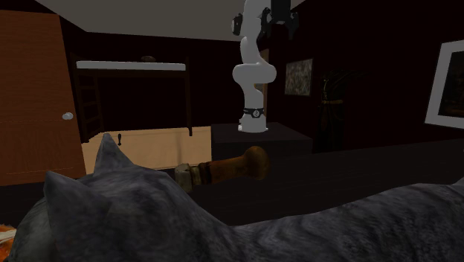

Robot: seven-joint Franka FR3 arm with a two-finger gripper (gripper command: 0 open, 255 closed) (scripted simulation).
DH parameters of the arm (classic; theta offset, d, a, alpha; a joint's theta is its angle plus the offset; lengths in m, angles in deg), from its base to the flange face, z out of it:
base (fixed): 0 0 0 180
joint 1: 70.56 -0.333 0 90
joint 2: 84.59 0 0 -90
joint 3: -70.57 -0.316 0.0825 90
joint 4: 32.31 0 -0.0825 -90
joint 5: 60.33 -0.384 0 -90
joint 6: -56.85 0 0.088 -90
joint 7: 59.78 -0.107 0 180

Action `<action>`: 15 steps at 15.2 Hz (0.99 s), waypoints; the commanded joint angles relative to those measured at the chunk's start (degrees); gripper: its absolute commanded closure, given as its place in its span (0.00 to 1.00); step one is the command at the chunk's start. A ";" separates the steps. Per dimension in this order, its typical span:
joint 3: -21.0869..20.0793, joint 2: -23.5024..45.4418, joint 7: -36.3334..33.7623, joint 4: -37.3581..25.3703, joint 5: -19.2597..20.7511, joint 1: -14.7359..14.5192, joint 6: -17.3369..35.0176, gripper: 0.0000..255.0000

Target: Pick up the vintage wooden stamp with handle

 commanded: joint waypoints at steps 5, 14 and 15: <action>-0.90 8.23 -6.22 -1.44 -0.61 2.27 5.25 0.00; -1.26 27.35 -19.46 -8.07 -1.19 6.70 14.31 0.00; -1.13 29.46 -20.84 -9.04 -1.23 7.11 15.07 0.00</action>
